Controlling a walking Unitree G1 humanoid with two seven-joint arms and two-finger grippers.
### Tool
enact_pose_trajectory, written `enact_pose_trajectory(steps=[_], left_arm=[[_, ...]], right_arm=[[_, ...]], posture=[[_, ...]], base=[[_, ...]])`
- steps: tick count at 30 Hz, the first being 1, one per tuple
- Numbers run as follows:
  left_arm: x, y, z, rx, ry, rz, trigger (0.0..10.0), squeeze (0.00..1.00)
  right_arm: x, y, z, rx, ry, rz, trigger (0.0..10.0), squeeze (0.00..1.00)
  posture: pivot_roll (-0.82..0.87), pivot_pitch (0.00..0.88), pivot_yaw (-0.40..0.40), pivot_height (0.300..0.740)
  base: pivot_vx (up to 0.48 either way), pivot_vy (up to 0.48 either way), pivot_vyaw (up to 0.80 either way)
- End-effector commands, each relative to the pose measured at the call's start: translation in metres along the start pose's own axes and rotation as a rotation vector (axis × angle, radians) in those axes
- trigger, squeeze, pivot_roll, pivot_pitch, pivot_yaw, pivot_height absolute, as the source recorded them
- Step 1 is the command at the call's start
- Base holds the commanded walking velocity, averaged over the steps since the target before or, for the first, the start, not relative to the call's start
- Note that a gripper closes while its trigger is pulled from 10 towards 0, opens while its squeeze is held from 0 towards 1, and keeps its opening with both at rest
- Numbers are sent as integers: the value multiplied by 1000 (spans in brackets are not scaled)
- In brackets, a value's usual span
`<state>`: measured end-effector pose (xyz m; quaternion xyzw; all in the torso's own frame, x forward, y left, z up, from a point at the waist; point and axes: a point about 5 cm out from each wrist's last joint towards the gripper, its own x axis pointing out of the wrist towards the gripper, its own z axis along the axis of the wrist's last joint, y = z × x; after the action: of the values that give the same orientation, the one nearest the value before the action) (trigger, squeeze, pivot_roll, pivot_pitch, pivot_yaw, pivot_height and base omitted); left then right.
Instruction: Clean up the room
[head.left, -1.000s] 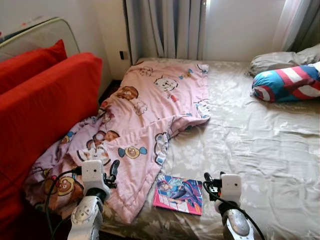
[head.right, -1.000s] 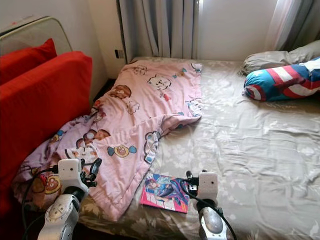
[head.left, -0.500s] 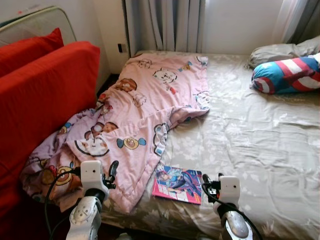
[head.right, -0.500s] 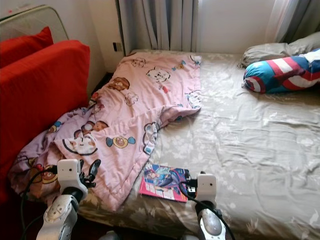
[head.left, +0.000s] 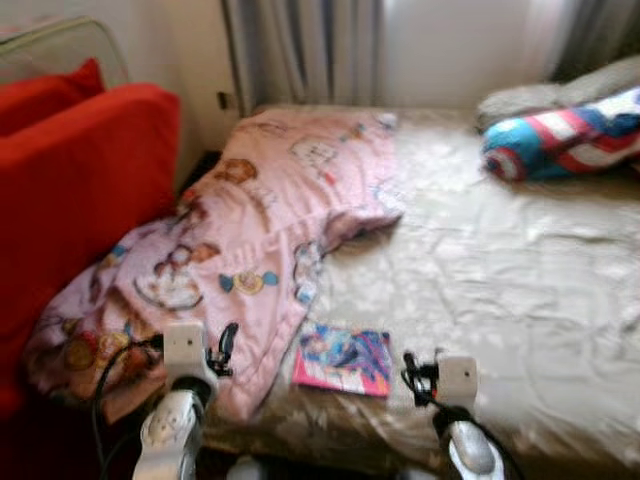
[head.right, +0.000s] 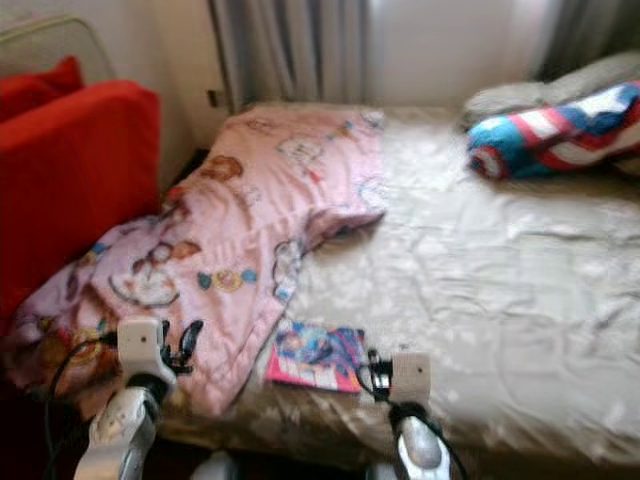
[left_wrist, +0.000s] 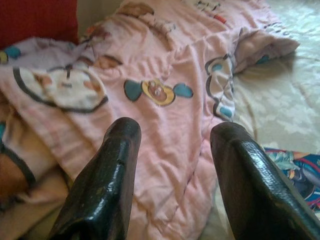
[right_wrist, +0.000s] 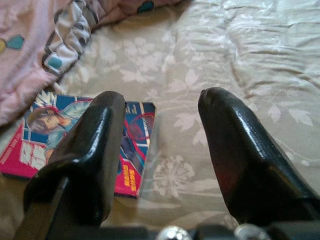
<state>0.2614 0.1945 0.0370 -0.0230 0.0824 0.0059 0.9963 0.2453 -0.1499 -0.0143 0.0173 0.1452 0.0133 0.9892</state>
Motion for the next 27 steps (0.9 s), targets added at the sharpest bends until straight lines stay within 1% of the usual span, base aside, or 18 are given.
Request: enact_pose_trajectory(steps=[1, 6, 11, 15, 19, 27], left_arm=[[0, 4, 0, -6, -4, 8, 10000, 0], [1, 5, -2, -6, -4, 9, 10000, 0], [1, 6, -4, -6, 1, 10, 10000, 0], [1, 6, -5, -5, 2, 8, 10000, 0], [2, 6, -6, -1, 2, 5, 10000, 0], [4, 6, -8, 6, 5, -4, 10000, 0]], right_arm=[[0, 4, 1, 8, -8, 10, 10000, 0], [1, 5, 2, 11, -12, 17, 10000, 0], [1, 7, 3, -6, -20, 39, 10000, 0], [1, 8, 3, -11, -22, 47, 10000, 0], [1, 8, 3, 6, -21, 43, 10000, 0], [1, 8, 2, 13, -16, 43, 10000, 0]], posture=[[-7, 35, 32, 641], [-5, 37, 31, 641], [-3, 41, 30, 641], [-3, 42, 31, 641], [-3, 45, 33, 641], [-6, 46, 37, 641]], base=[[0, 0, 0], [0, 0, 0], [0, 0, 0], [0, 0, 700], [0, 0, 716], [0, 0, 0]])
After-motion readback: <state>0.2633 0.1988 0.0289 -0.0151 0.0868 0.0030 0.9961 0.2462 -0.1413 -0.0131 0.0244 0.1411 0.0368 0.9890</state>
